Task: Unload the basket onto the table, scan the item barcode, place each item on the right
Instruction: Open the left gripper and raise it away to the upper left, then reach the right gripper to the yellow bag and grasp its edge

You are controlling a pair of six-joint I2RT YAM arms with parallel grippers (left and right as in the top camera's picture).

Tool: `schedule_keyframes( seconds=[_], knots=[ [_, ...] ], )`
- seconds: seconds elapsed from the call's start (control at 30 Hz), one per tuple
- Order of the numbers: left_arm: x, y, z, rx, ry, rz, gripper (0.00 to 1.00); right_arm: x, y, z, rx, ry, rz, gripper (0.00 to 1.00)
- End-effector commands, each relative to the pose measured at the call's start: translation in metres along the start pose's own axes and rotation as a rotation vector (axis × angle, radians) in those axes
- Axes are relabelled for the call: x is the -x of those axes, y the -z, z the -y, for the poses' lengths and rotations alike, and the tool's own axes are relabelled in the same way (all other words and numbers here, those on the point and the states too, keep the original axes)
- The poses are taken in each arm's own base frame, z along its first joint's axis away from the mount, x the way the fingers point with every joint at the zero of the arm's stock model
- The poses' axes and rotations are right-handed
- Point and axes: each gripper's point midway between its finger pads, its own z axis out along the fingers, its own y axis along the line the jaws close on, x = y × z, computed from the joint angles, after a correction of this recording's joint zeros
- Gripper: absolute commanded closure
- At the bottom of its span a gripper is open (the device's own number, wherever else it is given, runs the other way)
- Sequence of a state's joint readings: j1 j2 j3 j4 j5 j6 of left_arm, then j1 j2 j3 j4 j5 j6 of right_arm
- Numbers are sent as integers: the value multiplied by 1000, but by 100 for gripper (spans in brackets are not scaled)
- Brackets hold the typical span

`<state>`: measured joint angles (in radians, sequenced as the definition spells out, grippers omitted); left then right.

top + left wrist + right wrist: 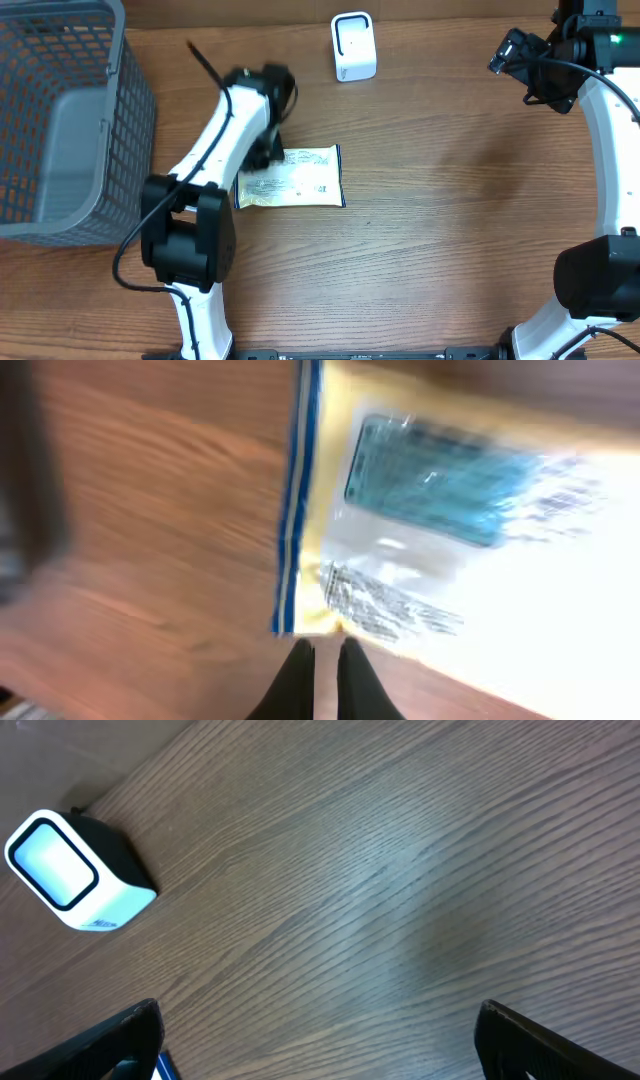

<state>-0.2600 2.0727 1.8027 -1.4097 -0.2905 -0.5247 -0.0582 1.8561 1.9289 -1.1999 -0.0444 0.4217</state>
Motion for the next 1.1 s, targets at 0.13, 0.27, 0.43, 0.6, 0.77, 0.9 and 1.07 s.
schedule_keyframes(
  seconds=[0.13,0.27,0.43,0.6,0.77,0.9,1.07],
  knots=[
    [36,105,-24,-93,89,227,30,2,3,-1,0,5,12,0],
    [49,109,-27,-114,113,268,0,2,3,-1,0,5,12,0],
    [56,105,-31,-117,136,275,0,2,3,-1,0,5,12,0],
    [68,91,-41,-127,183,270,0,2,5,-31,165,10,-9,0],
    [63,73,-56,-153,221,184,0,1,7,-38,204,13,-20,0],
    [65,69,-65,-150,247,177,0,-13,9,-61,327,25,-94,0],
    [66,68,-67,-150,250,176,0,-64,-17,-85,344,90,-221,0]
  ],
)
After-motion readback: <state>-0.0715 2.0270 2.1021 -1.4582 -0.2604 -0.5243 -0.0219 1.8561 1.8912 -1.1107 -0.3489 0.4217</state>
